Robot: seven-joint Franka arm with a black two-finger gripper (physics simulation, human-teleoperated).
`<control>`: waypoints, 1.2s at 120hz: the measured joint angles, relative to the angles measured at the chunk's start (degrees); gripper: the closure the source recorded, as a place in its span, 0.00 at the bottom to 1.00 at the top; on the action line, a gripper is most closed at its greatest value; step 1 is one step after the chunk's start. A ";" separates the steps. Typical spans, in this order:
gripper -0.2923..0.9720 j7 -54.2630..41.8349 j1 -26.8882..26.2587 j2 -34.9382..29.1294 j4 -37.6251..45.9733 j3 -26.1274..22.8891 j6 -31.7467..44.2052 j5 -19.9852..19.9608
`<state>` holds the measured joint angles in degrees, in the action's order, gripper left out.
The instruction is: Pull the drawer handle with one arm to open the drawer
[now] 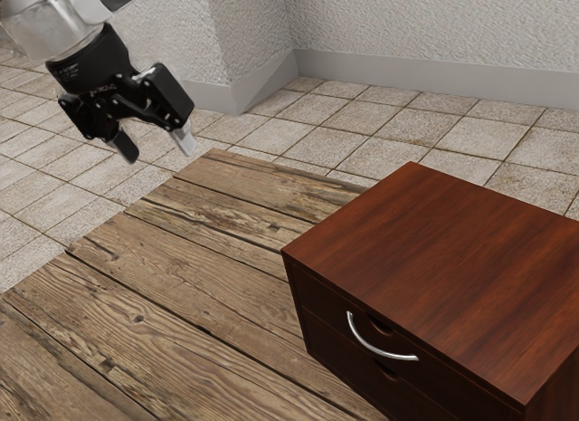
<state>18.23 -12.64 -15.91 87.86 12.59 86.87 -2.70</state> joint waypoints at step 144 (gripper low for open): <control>0.26 66.54 -8.72 -16.56 41.63 -14.58 35.16 -3.15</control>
<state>84.76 -21.36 -32.48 129.49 -1.99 122.03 -5.86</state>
